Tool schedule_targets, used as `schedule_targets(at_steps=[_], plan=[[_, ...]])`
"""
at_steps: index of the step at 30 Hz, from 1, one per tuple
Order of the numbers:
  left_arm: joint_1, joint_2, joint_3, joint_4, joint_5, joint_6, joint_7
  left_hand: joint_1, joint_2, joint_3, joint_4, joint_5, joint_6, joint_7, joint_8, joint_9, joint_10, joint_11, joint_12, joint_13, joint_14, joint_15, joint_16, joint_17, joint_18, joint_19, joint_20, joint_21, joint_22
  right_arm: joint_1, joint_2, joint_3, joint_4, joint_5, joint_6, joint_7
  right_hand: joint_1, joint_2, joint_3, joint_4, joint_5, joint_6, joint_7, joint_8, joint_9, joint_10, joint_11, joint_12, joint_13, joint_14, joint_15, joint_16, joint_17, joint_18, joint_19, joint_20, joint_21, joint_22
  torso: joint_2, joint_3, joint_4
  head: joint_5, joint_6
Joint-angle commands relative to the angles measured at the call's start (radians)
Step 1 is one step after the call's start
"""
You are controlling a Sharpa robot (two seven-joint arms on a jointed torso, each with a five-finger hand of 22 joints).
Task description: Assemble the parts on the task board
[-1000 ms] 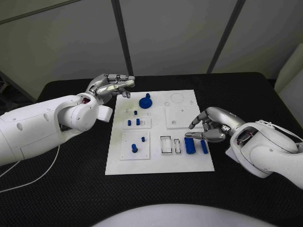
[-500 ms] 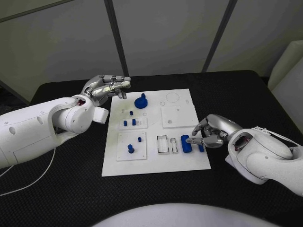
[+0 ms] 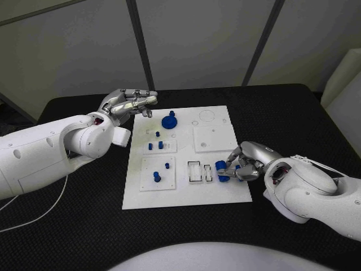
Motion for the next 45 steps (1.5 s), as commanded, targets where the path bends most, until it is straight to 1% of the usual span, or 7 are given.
schedule_targets(at_steps=[1,8,14,27,32,38,45], plan=[[0.001,0.001,0.0,0.001,0.002,0.014,0.007,-0.009,-0.002,0.005,-0.001,-0.006,0.002,0.002,-0.002,0.001,0.002,0.004,-0.001,0.002,-0.001,0.003,-0.004,-0.002,-0.012,0.007,0.001,-0.006,-0.001,-0.001,0.013,0.0,-0.008,-0.024,0.034,-0.029,-0.008,0.003,-0.004,-0.002,-0.003,0.006,-0.006,0.004,0.008,0.009,-0.003,0.007,0.048,0.055,-0.001,0.005,0.004,-0.015,0.104,0.004,0.003,0.263,0.0,0.0,0.0013,0.001,-0.002],[0.001,0.0,0.0,0.0,0.002,0.013,0.006,-0.009,-0.002,0.005,-0.001,-0.006,0.002,0.002,-0.002,0.001,0.002,0.004,-0.001,0.002,-0.001,0.003,-0.004,-0.002,-0.012,0.007,0.001,-0.006,-0.001,-0.004,0.032,0.0,-0.022,-0.028,0.096,-0.058,-0.003,0.006,0.002,-0.002,-0.003,0.019,-0.01,0.01,0.026,0.012,-0.006,0.017,0.059,0.057,-0.003,0.012,0.017,-0.015,0.104,0.003,0.003,0.263,0.0,-0.0001,0.0001,0.012,-0.006],[0.0,-0.001,0.0,0.001,0.002,0.013,0.006,-0.01,-0.002,0.005,-0.001,-0.006,0.002,0.002,-0.002,0.001,0.001,0.004,-0.001,0.001,-0.001,0.004,-0.005,-0.002,-0.012,0.007,0.002,-0.006,-0.001,-0.009,0.036,-0.001,-0.025,-0.054,0.105,-0.086,0.009,0.011,0.01,-0.004,-0.003,0.035,-0.015,0.017,0.045,0.013,-0.01,0.019,0.064,0.056,-0.006,0.014,0.02,-0.015,0.104,0.001,0.003,0.263,-0.001,-0.0006,-0.0008,0.014,-0.007],[0.0,-0.003,0.0,0.002,0.002,0.013,0.007,-0.012,-0.002,0.005,0.0,-0.006,0.002,0.002,-0.002,0.001,0.001,0.004,-0.001,0.001,-0.001,0.004,-0.005,-0.001,-0.012,0.007,0.002,-0.007,-0.001,-0.011,0.017,0.0,0.029,-0.075,-0.1,-0.052,0.037,0.039,0.036,-0.003,0.034,0.082,-0.032,0.035,0.098,0.027,-0.024,0.04,0.09,0.056,-0.017,0.017,0.025,-0.015,0.104,-0.008,0.003,0.263,-0.001,-0.0001,-0.0009,0.013,0.002],[-0.001,-0.001,0.0,0.0,0.002,0.014,0.007,-0.012,-0.002,0.005,0.0,-0.006,0.002,0.002,-0.002,0.001,0.001,0.004,-0.001,0.001,-0.001,0.004,-0.005,-0.001,-0.012,0.007,0.002,-0.007,-0.001,-0.011,0.011,0.001,0.062,-0.066,-0.17,-0.039,-0.018,0.042,0.032,0.0,0.051,0.09,-0.037,0.032,0.123,0.032,-0.029,0.044,0.097,0.056,-0.021,0.018,0.027,-0.015,0.104,-0.013,0.003,0.263,-0.003,-0.0026,0.0009,0.008,0.005],[-0.001,0.002,0.0,0.0,0.002,0.014,0.007,-0.012,-0.002,0.005,0.0,-0.006,0.002,0.002,-0.002,0.001,0.001,0.004,-0.001,0.001,-0.001,0.004,-0.005,-0.001,-0.012,0.007,0.002,-0.007,-0.001,-0.01,0.03,0.001,0.064,-0.049,-0.188,-0.035,-0.027,0.043,0.035,0.0,0.056,0.095,-0.04,0.033,0.132,0.033,-0.031,0.046,0.1,0.057,-0.023,0.019,0.029,-0.015,0.104,-0.015,0.003,0.263,0.0,-0.0022,0.0011,0.008,0.01],[-0.001,0.003,0.0,0.003,0.002,0.015,0.007,-0.012,-0.002,0.005,0.0,-0.006,0.002,0.002,-0.002,0.001,0.001,0.004,-0.001,0.001,-0.001,0.004,-0.005,-0.001,-0.012,0.007,0.002,-0.007,-0.001,-0.01,0.088,0.001,0.026,-0.005,-0.117,-0.039,-0.039,0.046,0.037,0.001,0.06,0.099,-0.041,0.033,0.143,0.032,-0.033,0.041,0.097,0.055,-0.024,0.016,0.024,-0.015,0.104,-0.016,0.003,0.263,0.001,-0.0034,0.0026,0.01,0.007]])
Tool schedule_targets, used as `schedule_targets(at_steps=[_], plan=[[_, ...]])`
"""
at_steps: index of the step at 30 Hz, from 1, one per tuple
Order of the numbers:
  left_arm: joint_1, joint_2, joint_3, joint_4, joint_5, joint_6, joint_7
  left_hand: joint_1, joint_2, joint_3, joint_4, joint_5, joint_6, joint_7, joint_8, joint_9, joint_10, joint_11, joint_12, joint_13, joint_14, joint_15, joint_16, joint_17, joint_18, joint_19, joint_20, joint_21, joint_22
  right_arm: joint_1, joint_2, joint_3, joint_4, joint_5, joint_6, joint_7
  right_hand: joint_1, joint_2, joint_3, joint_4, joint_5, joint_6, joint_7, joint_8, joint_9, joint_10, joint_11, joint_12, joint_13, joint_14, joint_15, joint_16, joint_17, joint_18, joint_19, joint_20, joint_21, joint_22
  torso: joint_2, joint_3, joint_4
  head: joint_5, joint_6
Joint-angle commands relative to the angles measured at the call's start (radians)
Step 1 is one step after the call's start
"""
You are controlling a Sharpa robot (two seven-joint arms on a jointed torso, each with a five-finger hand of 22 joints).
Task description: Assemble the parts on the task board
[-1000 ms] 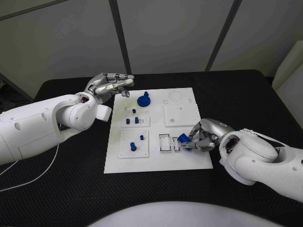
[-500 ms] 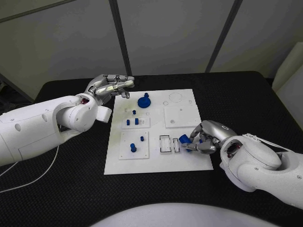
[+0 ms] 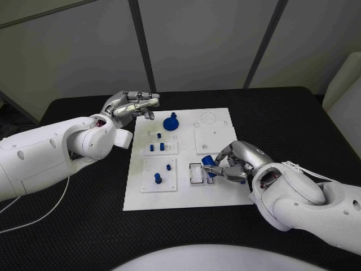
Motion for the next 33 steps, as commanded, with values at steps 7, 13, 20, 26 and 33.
schedule_targets(at_steps=[7,13,20,26,33], plan=[[0.001,0.001,0.001,0.006,0.002,0.012,0.005,-0.012,-0.002,0.006,0.0,-0.006,0.002,0.002,-0.002,0.001,0.001,0.004,-0.001,0.002,-0.001,0.004,-0.005,-0.001,-0.012,0.007,0.002,-0.003,-0.002,0.002,0.068,0.001,-0.043,0.059,0.109,-0.012,-0.048,-0.001,0.005,0.002,0.004,0.017,-0.004,0.001,0.025,0.019,-0.011,-0.009,0.091,0.05,-0.009,-0.003,-0.011,-0.015,0.104,-0.011,0.003,0.263,0.002,-0.0008,0.0007,0.009,-0.007],[0.001,0.001,0.001,0.006,0.002,0.013,0.005,-0.012,-0.002,0.006,0.0,-0.006,0.002,0.002,-0.002,0.001,0.001,0.004,-0.001,0.002,-0.001,0.004,-0.005,-0.001,-0.012,0.007,0.002,-0.003,-0.002,0.002,0.096,0.001,-0.06,0.064,0.125,-0.021,-0.056,0.0,0.006,0.002,0.003,0.02,-0.005,0.001,0.031,0.018,-0.012,-0.01,0.091,0.05,-0.009,-0.003,-0.011,-0.015,0.104,-0.012,0.003,0.263,0.002,-0.0001,-0.0012,0.012,-0.009],[0.001,0.001,0.001,0.005,0.002,0.014,0.004,-0.016,-0.001,0.007,0.0,-0.006,0.002,0.002,-0.002,0.001,0.001,0.004,-0.001,0.001,-0.001,0.004,-0.005,-0.001,-0.012,0.007,0.002,-0.005,-0.002,0.002,0.112,0.002,-0.072,0.054,0.116,-0.031,-0.086,-0.011,0.0,0.003,-0.018,0.024,-0.007,0.0,0.046,0.018,-0.013,-0.013,0.091,0.05,-0.011,-0.003,-0.011,-0.015,0.104,-0.013,0.003,0.263,0.001,0.0008,-0.0014,0.015,-0.011],[0.001,0.0,0.001,0.006,0.002,0.013,0.003,-0.016,-0.001,0.007,0.0,-0.006,0.002,0.002,-0.002,0.001,0.001,0.004,-0.001,0.001,-0.001,0.004,-0.005,-0.001,-0.012,0.007,0.002,-0.005,-0.002,0.002,0.114,0.002,-0.078,0.033,0.095,-0.037,-0.2,-0.014,-0.132,0.0,-0.059,0.015,-0.007,-0.009,0.077,0.013,-0.014,-0.028,0.084,0.048,-0.014,-0.008,-0.017,-0.015,0.104,-0.019,0.003,0.263,0.001,0.0012,-0.0018,0.016,-0.012],[0.001,-0.001,0.001,0.006,0.002,0.012,0.002,-0.017,-0.002,0.007,0.0,-0.006,0.001,0.002,-0.003,0.001,0.0,0.004,-0.002,0.001,-0.001,0.004,-0.005,-0.001,-0.012,0.007,0.002,-0.006,-0.003,0.002,0.11,0.002,-0.074,0.017,0.088,-0.035,-0.196,0.0,-0.206,0.001,-0.059,0.009,-0.006,-0.014,0.096,0.008,-0.014,-0.043,0.076,0.046,-0.013,-0.013,-0.024,-0.015,0.104,-0.019,0.003,0.263,0.001,0.0017,-0.0024,0.016,-0.011]])
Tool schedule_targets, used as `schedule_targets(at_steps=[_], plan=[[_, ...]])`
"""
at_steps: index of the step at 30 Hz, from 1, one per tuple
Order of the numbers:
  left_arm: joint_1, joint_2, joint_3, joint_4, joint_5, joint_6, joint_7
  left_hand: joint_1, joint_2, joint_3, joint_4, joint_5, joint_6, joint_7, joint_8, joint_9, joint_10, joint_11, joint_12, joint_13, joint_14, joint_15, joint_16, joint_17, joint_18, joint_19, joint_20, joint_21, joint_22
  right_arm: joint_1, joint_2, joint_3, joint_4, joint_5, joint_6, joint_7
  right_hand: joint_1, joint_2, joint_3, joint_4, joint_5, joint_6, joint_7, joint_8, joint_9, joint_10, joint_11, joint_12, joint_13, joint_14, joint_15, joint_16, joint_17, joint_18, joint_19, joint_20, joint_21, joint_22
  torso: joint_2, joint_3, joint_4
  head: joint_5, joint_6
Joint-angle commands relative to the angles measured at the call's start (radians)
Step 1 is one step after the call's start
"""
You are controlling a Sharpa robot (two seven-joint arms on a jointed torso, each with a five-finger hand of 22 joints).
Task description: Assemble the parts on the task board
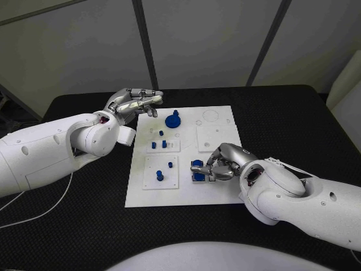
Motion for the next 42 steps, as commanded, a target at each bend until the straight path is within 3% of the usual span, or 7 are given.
schedule_targets(at_steps=[1,11,20,28,34,37,42], plan=[[0.001,0.0,0.001,0.002,0.002,0.011,0.003,-0.008,-0.001,0.007,0.0,-0.006,0.001,0.002,-0.003,0.001,0.0,0.004,-0.002,0.001,-0.001,0.004,-0.005,-0.001,-0.012,0.007,0.002,-0.006,-0.001,0.001,-0.003,0.001,0.008,-0.028,-0.011,-0.001,0.012,0.004,-0.018,0.0,-0.004,-0.006,0.002,-0.007,0.006,0.009,-0.008,-0.009,0.076,0.046,-0.006,-0.004,-0.002,-0.015,0.107,-0.008,0.003,0.263,0.0,0.0006,-0.0003,-0.001,0.0],[0.001,-0.003,0.001,0.003,0.002,0.012,0.001,-0.008,-0.001,0.007,0.0,-0.006,0.001,0.002,-0.003,0.001,0.0,0.004,-0.002,0.001,-0.001,0.004,-0.005,-0.001,-0.012,0.007,0.002,-0.006,-0.001,0.001,-0.025,0.0,0.037,-0.038,0.012,0.027,0.245,0.007,-0.026,-0.017,-0.003,-0.003,0.003,-0.017,0.044,0.01,-0.007,-0.014,0.079,0.047,-0.004,-0.006,0.0,-0.015,0.107,-0.005,0.003,0.263,0.001,0.0011,0.0002,-0.001,-0.002],[0.001,-0.001,0.0,0.002,0.002,0.012,0.0,-0.009,-0.002,0.007,-0.001,-0.006,0.0,0.002,-0.003,0.001,-0.001,0.004,-0.002,0.001,-0.001,0.004,-0.005,-0.001,-0.012,0.007,0.002,-0.007,-0.002,0.001,-0.02,0.0,0.022,-0.057,0.021,0.02,0.369,0.054,-0.006,-0.08,-0.001,0.016,-0.002,-0.013,0.07,0.012,-0.011,-0.014,0.083,0.048,-0.007,-0.006,0.001,-0.015,0.107,-0.006,0.003,0.263,0.0,-0.0004,0.0011,-0.003,-0.003],[0.001,-0.002,0.0,0.002,0.002,0.012,0.0,-0.009,-0.002,0.007,-0.001,-0.006,0.0,0.002,-0.003,0.001,-0.001,0.004,-0.002,0.001,-0.001,0.004,-0.005,-0.001,-0.012,0.007,0.002,-0.007,-0.002,0.001,-0.053,0.0,0.043,-0.027,-0.045,0.08,0.343,0.06,-0.034,-0.073,0.013,-0.002,0.006,-0.03,0.079,0.008,-0.005,-0.026,0.077,0.046,-0.003,-0.01,-0.006,-0.015,0.107,-0.004,0.003,0.263,-0.001,-0.0001,-0.002,-0.005,0.001],[0.001,-0.006,0.0,0.002,0.002,0.011,0.0,-0.009,-0.002,0.007,-0.001,-0.006,0.0,0.002,-0.003,0.001,-0.001,0.004,-0.002,0.001,-0.001,0.004,-0.005,-0.001,-0.012,0.007,0.002,-0.007,-0.002,0.002,-0.152,0.006,0.1,0.139,-0.101,0.221,0.314,0.056,-0.058,-0.041,0.015,-0.046,0.02,-0.065,0.076,-0.015,0.007,-0.076,0.044,0.039,0.007,-0.03,-0.037,-0.015,0.107,0.004,0.003,0.263,-0.003,-0.0009,-0.0038,-0.016,0.005],[0.0,-0.007,-0.001,0.002,0.002,0.01,0.0,-0.009,-0.002,0.007,-0.001,-0.006,0.0,0.002,-0.003,0.001,-0.001,0.004,-0.002,0.001,-0.001,0.004,-0.005,-0.001,-0.012,0.007,0.002,-0.007,-0.002,0.002,-0.228,0.024,0.122,0.193,-0.097,0.246,0.337,0.072,-0.055,-0.043,0.047,-0.067,0.029,-0.092,0.062,-0.03,0.015,-0.113,0.02,0.039,0.013,-0.032,-0.039,-0.015,0.107,0.01,0.003,0.263,-0.004,-0.0007,-0.0061,-0.028,0.01],[0.0,-0.006,-0.001,0.002,0.002,0.009,0.0,-0.009,-0.002,0.007,-0.001,-0.006,0.0,0.002,-0.003,0.001,-0.001,0.004,-0.002,0.001,-0.001,0.004,-0.005,-0.001,-0.012,0.007,0.002,-0.007,-0.002,0.003,-0.315,0.032,0.12,0.167,-0.049,0.233,0.37,0.085,-0.054,-0.059,0.103,-0.07,0.036,-0.115,0.04,-0.039,0.02,-0.147,-0.003,0.041,0.018,-0.029,-0.03,-0.015,0.107,0.015,0.003,0.263,-0.005,-0.0024,-0.0087,-0.043,0.012]])
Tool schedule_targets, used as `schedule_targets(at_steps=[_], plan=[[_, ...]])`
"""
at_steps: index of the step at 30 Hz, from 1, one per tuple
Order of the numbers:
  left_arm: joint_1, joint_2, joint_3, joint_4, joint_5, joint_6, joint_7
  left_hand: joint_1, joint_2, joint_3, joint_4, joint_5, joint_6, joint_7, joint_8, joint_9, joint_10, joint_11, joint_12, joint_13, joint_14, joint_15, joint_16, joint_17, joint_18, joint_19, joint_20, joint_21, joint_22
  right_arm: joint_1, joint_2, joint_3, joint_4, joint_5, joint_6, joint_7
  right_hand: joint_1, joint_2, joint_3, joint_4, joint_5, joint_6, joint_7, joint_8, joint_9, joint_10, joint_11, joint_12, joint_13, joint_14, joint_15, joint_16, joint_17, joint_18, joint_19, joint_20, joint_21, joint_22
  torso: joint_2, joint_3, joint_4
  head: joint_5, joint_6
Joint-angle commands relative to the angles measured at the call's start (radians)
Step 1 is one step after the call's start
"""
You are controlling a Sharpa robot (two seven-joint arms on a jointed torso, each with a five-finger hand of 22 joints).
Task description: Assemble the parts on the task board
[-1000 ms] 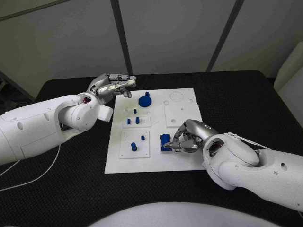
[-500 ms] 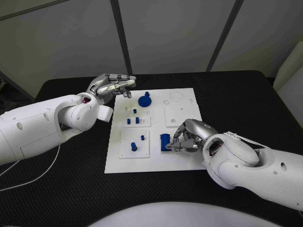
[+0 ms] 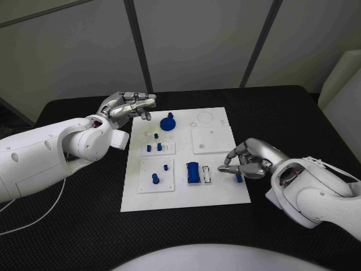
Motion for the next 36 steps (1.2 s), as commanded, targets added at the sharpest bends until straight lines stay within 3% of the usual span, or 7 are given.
schedule_targets(at_steps=[1,5,10,14,16,22,36], plan=[[0.001,0.002,0.0,0.002,0.002,0.007,0.003,-0.009,-0.002,0.007,-0.001,-0.006,0.0,0.002,-0.003,0.001,-0.001,0.004,-0.002,0.001,-0.001,0.004,-0.005,-0.001,-0.012,0.007,0.002,-0.007,-0.001,0.001,-0.035,0.002,-0.003,0.015,0.03,0.034,0.018,-0.002,-0.001,-0.008,0.007,-0.005,0.004,-0.006,-0.006,-0.006,0.002,-0.005,-0.004,0.043,0.008,0.001,0.005,-0.015,0.107,0.007,0.003,0.263,-0.001,-0.0011,-0.0022,-0.016,0.003],[0.001,0.004,0.0,0.003,0.002,0.009,0.004,-0.009,-0.002,0.007,-0.001,-0.006,0.0,0.002,-0.003,0.001,-0.001,0.004,-0.002,0.001,-0.001,0.004,-0.005,-0.001,-0.012,0.007,0.002,-0.007,-0.001,0.001,-0.059,0.004,-0.016,-0.064,0.081,0.008,0.018,0.001,-0.006,-0.007,0.009,0.006,0.003,-0.006,-0.011,0.007,0.001,0.022,0.016,0.047,0.009,0.01,0.022,-0.015,0.107,0.008,0.003,0.263,0.0,-0.0002,-0.0034,-0.033,0.005],[0.0,0.004,0.0,0.004,0.002,0.012,0.005,-0.009,-0.002,0.008,-0.002,-0.006,0.0,0.002,-0.003,0.001,-0.001,0.004,-0.002,0.001,-0.001,0.004,-0.005,-0.001,-0.012,0.008,0.002,-0.008,-0.001,0.0,-0.054,0.004,-0.028,-0.164,0.126,-0.037,0.011,-0.001,-0.015,-0.002,0.01,0.018,0.001,-0.006,-0.016,0.011,0.001,0.027,0.019,0.049,0.008,0.014,0.029,-0.015,0.107,0.009,0.003,0.263,0.001,0.0046,-0.006,-0.037,0.003],[-0.001,0.004,0.0,0.004,0.002,0.013,0.006,-0.009,-0.002,0.008,-0.002,-0.006,0.0,0.002,-0.003,0.001,-0.001,0.004,-0.002,0.001,-0.001,0.004,-0.005,-0.001,-0.012,0.008,0.002,-0.008,-0.001,-0.001,-0.042,0.004,-0.037,-0.226,0.156,-0.074,0.006,0.0,-0.022,0.005,0.013,0.031,-0.002,-0.004,-0.018,0.012,-0.002,0.026,0.019,0.049,0.007,0.014,0.03,-0.015,0.107,0.009,0.003,0.263,-0.001,-0.001,-0.0001,-0.044,-0.001],[-0.002,0.003,0.0,0.004,0.002,0.014,0.006,-0.009,-0.002,0.008,-0.002,-0.006,0.0,0.002,-0.003,0.001,-0.001,0.004,-0.002,0.001,-0.001,0.004,-0.005,-0.001,-0.012,0.008,0.002,-0.008,-0.001,-0.001,-0.034,0.004,-0.043,-0.242,0.165,-0.088,0.005,0.0,-0.023,0.006,0.013,0.032,-0.002,-0.004,-0.018,0.013,-0.002,0.026,0.019,0.049,0.007,0.014,0.029,-0.015,0.107,0.008,0.003,0.263,-0.001,-0.0017,0.0005,-0.046,-0.001],[-0.002,0.002,0.0,0.005,0.002,0.014,0.006,-0.011,-0.002,0.008,-0.002,-0.006,0.0,0.002,-0.003,0.001,-0.001,0.004,-0.002,0.001,-0.002,0.004,-0.006,-0.001,-0.012,0.008,0.002,-0.008,-0.001,-0.002,0.0,0.002,-0.065,-0.264,0.181,-0.11,0.006,0.002,-0.024,0.008,0.017,0.039,-0.005,-0.003,-0.019,0.013,-0.004,0.026,0.02,0.049,0.006,0.014,0.029,-0.015,0.107,0.008,0.003,0.263,0.001,0.0002,0.0008,-0.043,-0.004],[-0.003,0.0,0.0,0.004,0.002,0.015,0.005,-0.011,-0.002,0.008,-0.002,-0.006,0.0,0.002,-0.003,0.001,-0.001,0.004,-0.002,0.001,-0.002,0.004,-0.006,-0.001,-0.012,0.008,0.002,-0.008,-0.001,-0.015,0.037,0.001,-0.086,-0.269,0.255,-0.135,0.027,0.014,-0.024,0.003,0.025,0.062,-0.012,0.0,-0.019,0.015,-0.01,0.027,0.022,0.049,0.001,0.015,0.032,-0.015,0.107,0.004,0.003,0.263,-0.001,-0.0008,-0.0002,-0.041,-0.011]])
